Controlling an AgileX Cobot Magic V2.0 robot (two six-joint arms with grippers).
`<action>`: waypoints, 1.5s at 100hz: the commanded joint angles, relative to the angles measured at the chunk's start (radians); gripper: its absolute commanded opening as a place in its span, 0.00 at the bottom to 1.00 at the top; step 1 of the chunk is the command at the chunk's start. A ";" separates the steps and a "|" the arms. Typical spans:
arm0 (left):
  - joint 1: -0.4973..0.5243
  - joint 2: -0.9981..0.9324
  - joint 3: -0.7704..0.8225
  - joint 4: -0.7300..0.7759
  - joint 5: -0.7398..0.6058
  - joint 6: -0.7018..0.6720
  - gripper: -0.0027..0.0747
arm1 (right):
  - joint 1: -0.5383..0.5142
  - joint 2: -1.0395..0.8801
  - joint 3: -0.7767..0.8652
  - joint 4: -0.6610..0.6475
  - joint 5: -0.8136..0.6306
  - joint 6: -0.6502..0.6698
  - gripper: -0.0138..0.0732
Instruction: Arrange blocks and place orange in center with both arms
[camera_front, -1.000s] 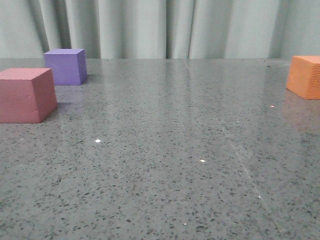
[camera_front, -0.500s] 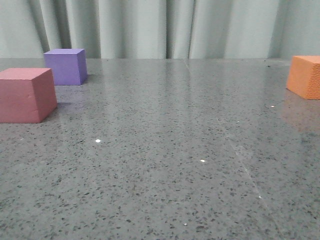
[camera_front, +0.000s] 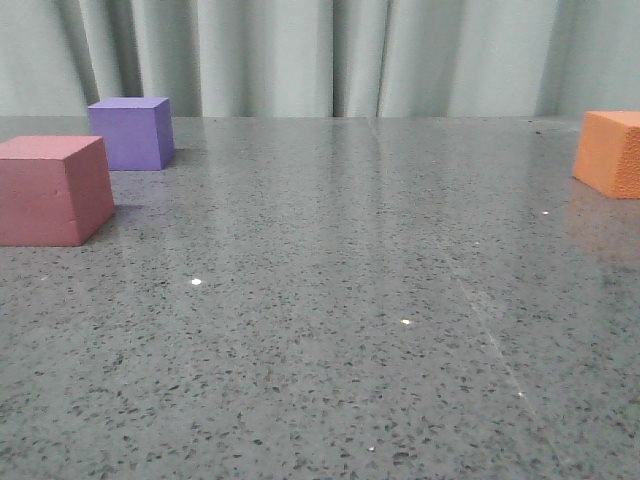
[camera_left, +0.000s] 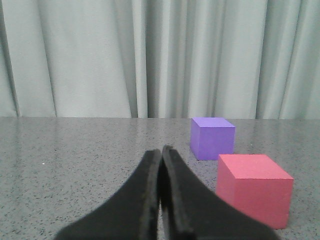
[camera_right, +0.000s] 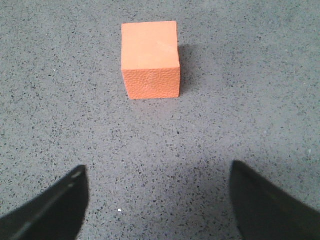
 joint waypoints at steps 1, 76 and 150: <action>0.003 -0.033 0.053 -0.006 -0.075 0.001 0.02 | -0.006 0.005 -0.041 -0.002 -0.085 -0.008 0.91; 0.003 -0.033 0.053 -0.006 -0.075 0.001 0.02 | -0.006 0.621 -0.601 -0.002 0.069 -0.090 0.90; 0.003 -0.033 0.053 -0.006 -0.075 0.001 0.02 | -0.006 0.829 -0.604 -0.002 0.056 -0.091 0.90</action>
